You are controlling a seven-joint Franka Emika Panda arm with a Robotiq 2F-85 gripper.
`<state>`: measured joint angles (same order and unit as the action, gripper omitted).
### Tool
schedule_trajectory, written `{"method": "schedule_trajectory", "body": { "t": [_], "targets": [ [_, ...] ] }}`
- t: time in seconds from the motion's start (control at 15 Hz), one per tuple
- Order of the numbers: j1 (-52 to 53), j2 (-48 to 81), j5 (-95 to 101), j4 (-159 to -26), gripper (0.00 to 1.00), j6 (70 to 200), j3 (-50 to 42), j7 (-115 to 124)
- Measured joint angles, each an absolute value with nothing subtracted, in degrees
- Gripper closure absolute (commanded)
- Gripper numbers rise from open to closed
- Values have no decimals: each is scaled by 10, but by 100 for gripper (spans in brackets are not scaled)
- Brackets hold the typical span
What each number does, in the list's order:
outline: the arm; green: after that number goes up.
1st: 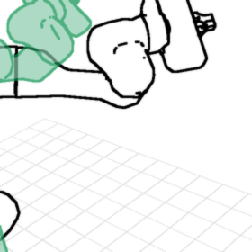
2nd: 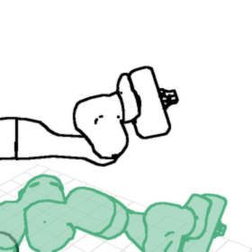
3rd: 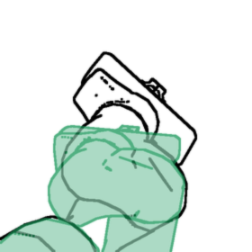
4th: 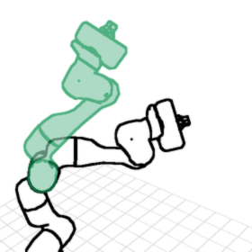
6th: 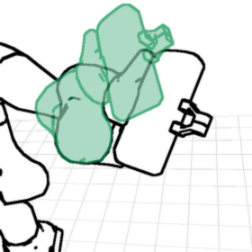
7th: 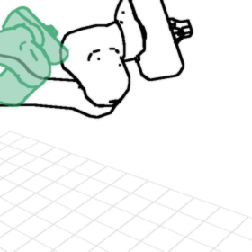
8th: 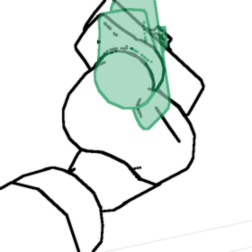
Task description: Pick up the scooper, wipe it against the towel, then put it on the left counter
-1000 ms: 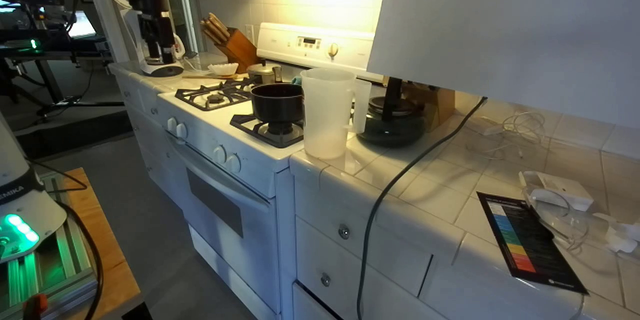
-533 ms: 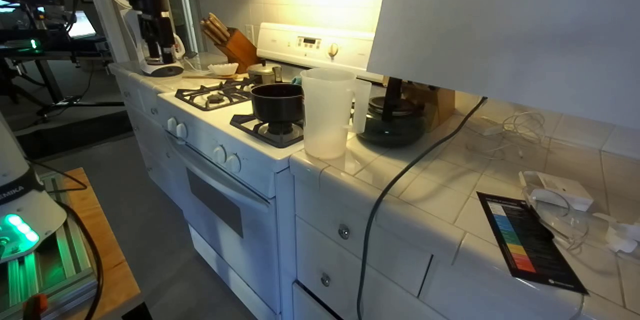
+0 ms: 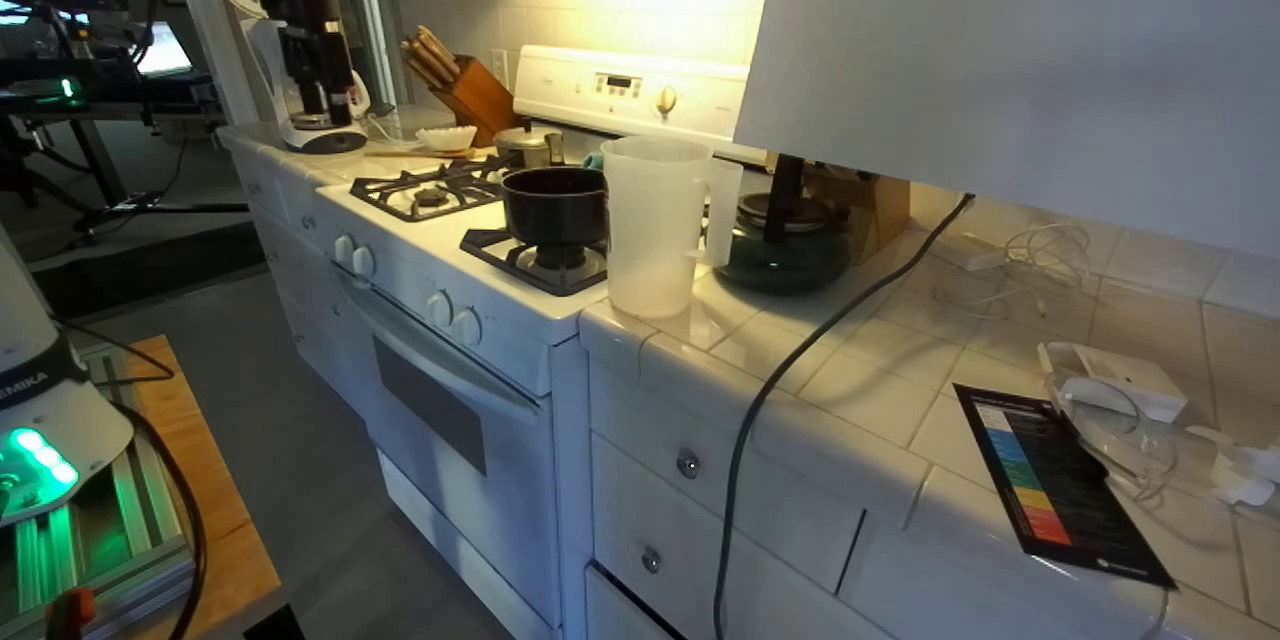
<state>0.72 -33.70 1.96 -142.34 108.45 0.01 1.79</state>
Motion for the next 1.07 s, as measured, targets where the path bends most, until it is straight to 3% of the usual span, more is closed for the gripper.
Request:
{"method": "schedule_trajectory", "body": {
  "t": [0.53,1.07],
  "targets": [
    [-53,-305,57,-1416,0,1326,-17,33],
    [-88,-130,86,-1334,0,1478,-9,119]
  ]
}}
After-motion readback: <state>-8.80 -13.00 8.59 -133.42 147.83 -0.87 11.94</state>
